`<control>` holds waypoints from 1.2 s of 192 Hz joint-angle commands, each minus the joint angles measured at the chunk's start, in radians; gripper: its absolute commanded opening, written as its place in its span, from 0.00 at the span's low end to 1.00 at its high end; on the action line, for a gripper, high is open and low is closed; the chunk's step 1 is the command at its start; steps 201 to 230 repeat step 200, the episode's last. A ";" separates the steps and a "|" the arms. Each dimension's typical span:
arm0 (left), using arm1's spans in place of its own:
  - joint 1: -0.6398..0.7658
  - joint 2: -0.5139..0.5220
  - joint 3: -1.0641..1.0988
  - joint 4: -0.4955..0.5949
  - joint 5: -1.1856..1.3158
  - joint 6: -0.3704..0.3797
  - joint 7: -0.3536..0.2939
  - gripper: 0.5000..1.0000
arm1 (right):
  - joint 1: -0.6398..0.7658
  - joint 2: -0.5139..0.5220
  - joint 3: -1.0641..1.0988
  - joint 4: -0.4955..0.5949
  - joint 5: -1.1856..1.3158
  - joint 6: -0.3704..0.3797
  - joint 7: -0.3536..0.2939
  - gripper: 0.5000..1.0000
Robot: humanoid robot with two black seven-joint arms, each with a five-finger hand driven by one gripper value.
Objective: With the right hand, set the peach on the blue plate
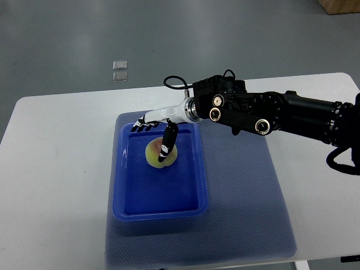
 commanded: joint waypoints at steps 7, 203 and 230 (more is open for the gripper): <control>0.000 0.000 0.000 0.001 0.000 0.001 0.000 1.00 | -0.005 -0.093 0.163 0.006 0.027 -0.007 0.001 0.86; 0.000 0.000 0.003 -0.013 0.001 0.000 0.000 1.00 | -0.662 -0.026 1.151 -0.235 0.760 -0.004 0.276 0.86; 0.000 0.000 0.003 -0.013 0.001 0.000 0.000 1.00 | -0.662 -0.026 1.151 -0.235 0.760 -0.004 0.276 0.86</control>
